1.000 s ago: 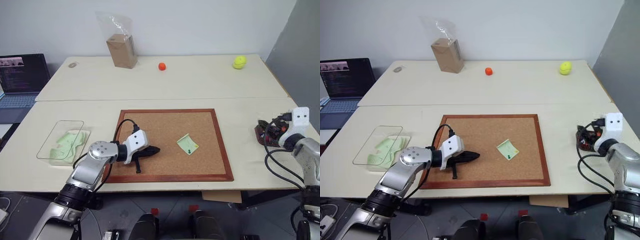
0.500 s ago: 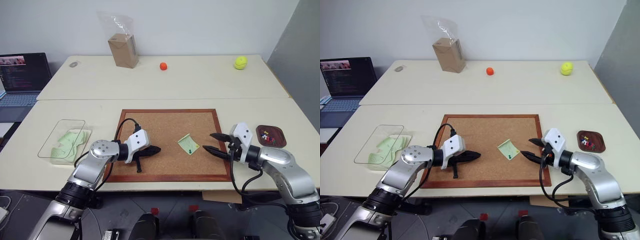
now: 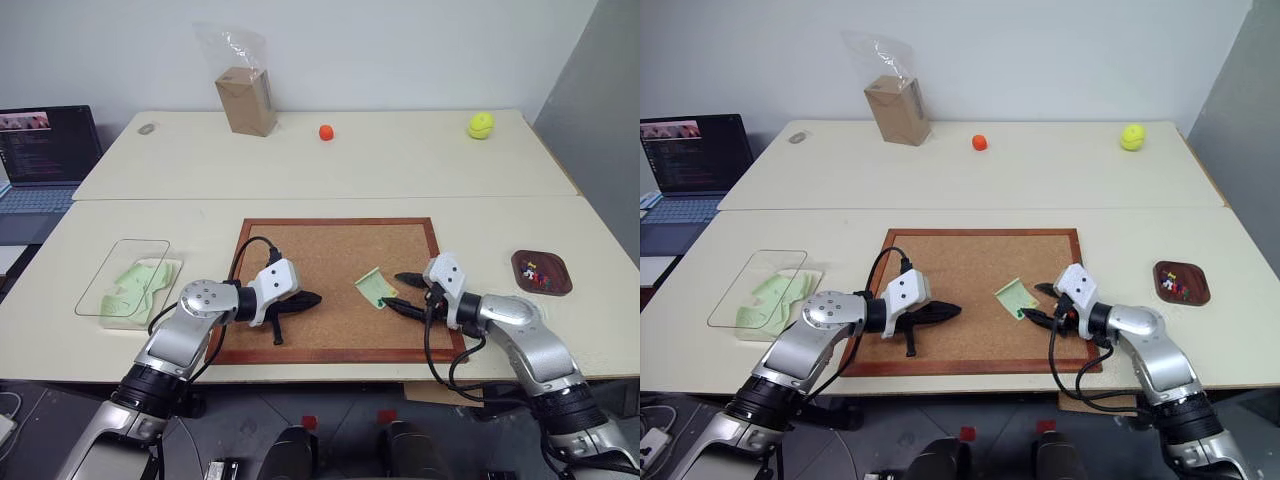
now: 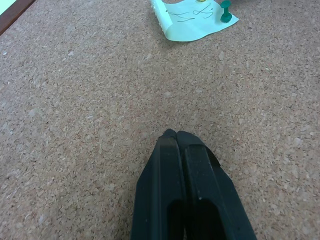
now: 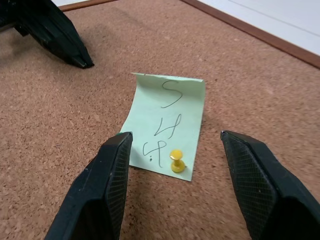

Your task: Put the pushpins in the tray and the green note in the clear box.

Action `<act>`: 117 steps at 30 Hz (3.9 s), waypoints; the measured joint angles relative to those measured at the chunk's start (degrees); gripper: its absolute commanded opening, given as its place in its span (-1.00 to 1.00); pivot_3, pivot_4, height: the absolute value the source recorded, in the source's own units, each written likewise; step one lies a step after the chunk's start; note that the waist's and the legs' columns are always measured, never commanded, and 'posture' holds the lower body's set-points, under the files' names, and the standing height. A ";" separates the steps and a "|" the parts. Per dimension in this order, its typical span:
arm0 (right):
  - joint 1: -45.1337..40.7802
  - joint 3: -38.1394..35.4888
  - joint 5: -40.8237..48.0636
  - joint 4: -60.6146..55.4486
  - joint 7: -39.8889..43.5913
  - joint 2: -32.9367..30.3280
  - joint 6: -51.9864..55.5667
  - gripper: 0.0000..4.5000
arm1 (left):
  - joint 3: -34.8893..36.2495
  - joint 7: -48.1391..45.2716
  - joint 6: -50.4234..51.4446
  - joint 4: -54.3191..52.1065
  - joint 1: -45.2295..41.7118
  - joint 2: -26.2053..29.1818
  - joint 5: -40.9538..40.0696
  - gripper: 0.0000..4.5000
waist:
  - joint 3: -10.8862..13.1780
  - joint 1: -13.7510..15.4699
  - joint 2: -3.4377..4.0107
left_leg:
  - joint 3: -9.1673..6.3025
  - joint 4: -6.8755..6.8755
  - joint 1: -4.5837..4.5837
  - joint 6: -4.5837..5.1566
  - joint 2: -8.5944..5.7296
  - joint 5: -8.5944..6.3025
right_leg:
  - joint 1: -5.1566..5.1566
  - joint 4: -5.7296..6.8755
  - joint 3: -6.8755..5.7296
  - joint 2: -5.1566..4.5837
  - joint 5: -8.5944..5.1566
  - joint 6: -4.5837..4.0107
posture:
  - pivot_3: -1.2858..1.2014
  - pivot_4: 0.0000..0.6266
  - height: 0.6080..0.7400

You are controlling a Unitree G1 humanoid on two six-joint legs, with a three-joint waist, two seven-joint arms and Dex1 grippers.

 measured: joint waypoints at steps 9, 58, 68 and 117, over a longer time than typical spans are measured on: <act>-1.13 0.66 -1.66 3.54 0.05 1.56 -2.31 -0.23 | 0.00 0.01 0.10 -0.30 0.05 0.11 0.15 -1.00 | 0.00 -0.02 0.00 | -0.02 0.00 0.00 0.00 0.00 0.00 | 0.00 0.01 -0.02 0.00 0.04 -0.07 | 0.03 -0.52 1.00; 1.53 -33.46 7.83 4.83 -27.09 -6.22 16.73 -0.99 | 0.06 0.01 0.17 -1.02 0.71 0.44 0.23 -1.00 | 0.02 -0.06 0.03 | 0.13 -0.19 -0.01 0.00 0.01 0.00 | -0.04 -0.11 0.06 -0.01 0.03 -0.07 | 0.03 -0.52 1.00; 0.94 -33.66 7.18 10.04 -29.16 -5.79 18.60 -0.77 | -0.01 -0.57 0.15 -0.37 0.00 0.45 0.23 -1.00 | 0.01 -0.05 0.04 | 0.26 -0.19 -0.01 0.01 0.00 0.01 | -0.02 -0.11 0.07 -0.01 0.01 -0.04 | 0.03 -0.52 1.00; 2.76 2.14 4.38 -8.04 4.63 -2.72 1.16 0.24 | -0.35 -1.22 -0.16 0.39 -0.84 0.45 0.23 -1.00 | 0.07 0.08 -0.11 | -0.05 -0.20 -0.04 0.01 0.03 0.01 | 0.00 -0.27 -0.04 -0.01 -0.09 0.13 | 0.03 -0.52 1.00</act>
